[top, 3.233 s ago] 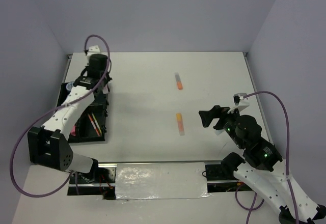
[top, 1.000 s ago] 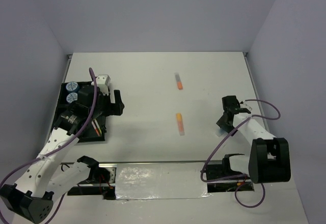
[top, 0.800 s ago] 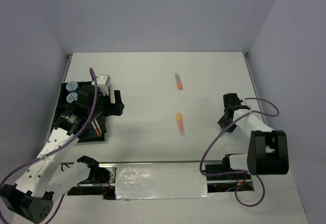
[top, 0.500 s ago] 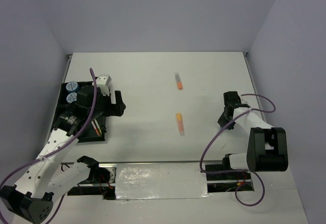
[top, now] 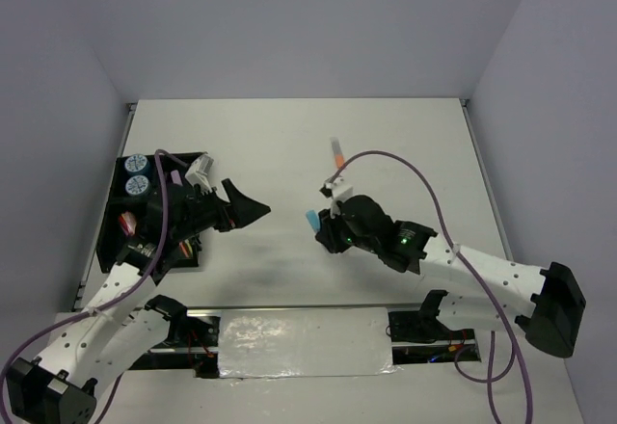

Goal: Sort the stationery into containers
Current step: Pick up the pen from the center of the board.

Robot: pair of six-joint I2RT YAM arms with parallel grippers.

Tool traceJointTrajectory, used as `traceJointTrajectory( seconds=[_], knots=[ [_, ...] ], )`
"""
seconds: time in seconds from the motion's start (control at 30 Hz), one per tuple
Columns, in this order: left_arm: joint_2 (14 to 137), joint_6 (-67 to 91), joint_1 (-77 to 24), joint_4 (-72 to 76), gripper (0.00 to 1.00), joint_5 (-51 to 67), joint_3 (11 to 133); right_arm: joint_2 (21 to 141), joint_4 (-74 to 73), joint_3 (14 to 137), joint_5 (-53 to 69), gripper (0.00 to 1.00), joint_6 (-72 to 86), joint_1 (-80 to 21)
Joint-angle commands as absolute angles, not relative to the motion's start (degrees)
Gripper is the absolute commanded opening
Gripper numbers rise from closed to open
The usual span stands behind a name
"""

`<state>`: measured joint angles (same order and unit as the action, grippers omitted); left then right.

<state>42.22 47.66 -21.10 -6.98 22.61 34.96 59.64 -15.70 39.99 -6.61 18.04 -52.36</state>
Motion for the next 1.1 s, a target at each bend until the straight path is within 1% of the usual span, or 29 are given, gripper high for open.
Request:
traceJointTrajectory(
  seconds=[0.0,0.07,0.2,0.37,0.4,0.5,0.53,0.67,0.73,0.77,0.8,0.87,0.9,0.93,0.97,1.0,1.03,1.07],
  knots=[
    [41.5,57.7,-22.3,7.4,0.97,28.1,35.0,63.1,-12.1,47.9,-9.1,0.00,11.9,-58.1],
    [41.1,58.5,-24.2,8.0,0.95,26.5,34.4,65.4,-13.3,52.5,-11.6,0.00,11.2,-61.1],
    [41.7,58.2,-25.6,6.9,0.90,23.6,33.5,69.8,-13.0,57.4,-11.4,0.00,11.0,-62.3],
    [43.9,58.7,-25.8,9.2,0.82,24.3,31.7,71.1,-11.4,58.8,-11.0,0.00,10.6,-63.2],
    [44.3,59.0,-25.8,10.2,0.77,24.6,31.7,70.9,-11.3,59.0,-10.9,0.00,10.5,-63.2],
    [45.3,59.7,-26.0,12.1,0.71,25.6,31.3,70.7,-11.0,59.1,-10.5,0.00,10.2,-63.3],
    [45.8,59.9,-26.3,13.0,0.68,25.6,31.2,70.7,-10.9,59.2,-9.5,0.00,10.1,-63.3],
    [47.4,60.0,-26.9,14.6,0.67,25.3,31.4,71.4,-10.5,59.9,-7.5,0.00,10.3,-63.7],
    [48.1,60.6,-27.7,16.2,0.61,25.8,31.0,71.6,-9.8,59.9,-6.9,0.00,10.5,-64.0],
    [48.3,60.8,-27.9,17.0,0.58,25.8,31.0,71.9,-9.7,59.9,-6.9,0.00,10.5,-64.0],
    [48.8,60.7,-28.1,17.2,0.46,25.7,31.1,71.9,-9.4,59.9,-6.8,0.00,10.7,-64.1],
    [49.5,60.6,-28.6,17.6,0.30,25.8,31.4,72.2,-8.4,59.9,-5.9,0.00,10.7,-64.0],
    [50.0,60.6,-28.7,18.0,0.15,26.2,31.5,72.3,-8.2,60.2,-5.9,0.00,10.7,-64.0],
    [50.2,60.6,-28.8,18.5,0.06,26.7,31.5,72.7,-8.3,60.5,-5.9,0.00,10.8,-64.0],
    [50.4,60.6,-28.8,17.9,0.00,26.6,31.6,73.4,-8.3,60.7,-6.5,0.00,10.8,-64.0],
    [50.4,59.7,-28.8,17.2,0.00,26.4,32.2,73.6,-8.4,61.2,-6.8,0.00,10.9,-64.0],
    [50.3,58.9,-28.8,15.6,0.00,24.8,33.0,73.8,-8.6,61.3,-7.3,0.05,11.2,-64.0],
    [50.1,57.9,-28.7,13.3,0.00,23.3,33.9,73.7,-8.9,61.2,-9.9,0.28,12.2,-63.9]
  ],
)
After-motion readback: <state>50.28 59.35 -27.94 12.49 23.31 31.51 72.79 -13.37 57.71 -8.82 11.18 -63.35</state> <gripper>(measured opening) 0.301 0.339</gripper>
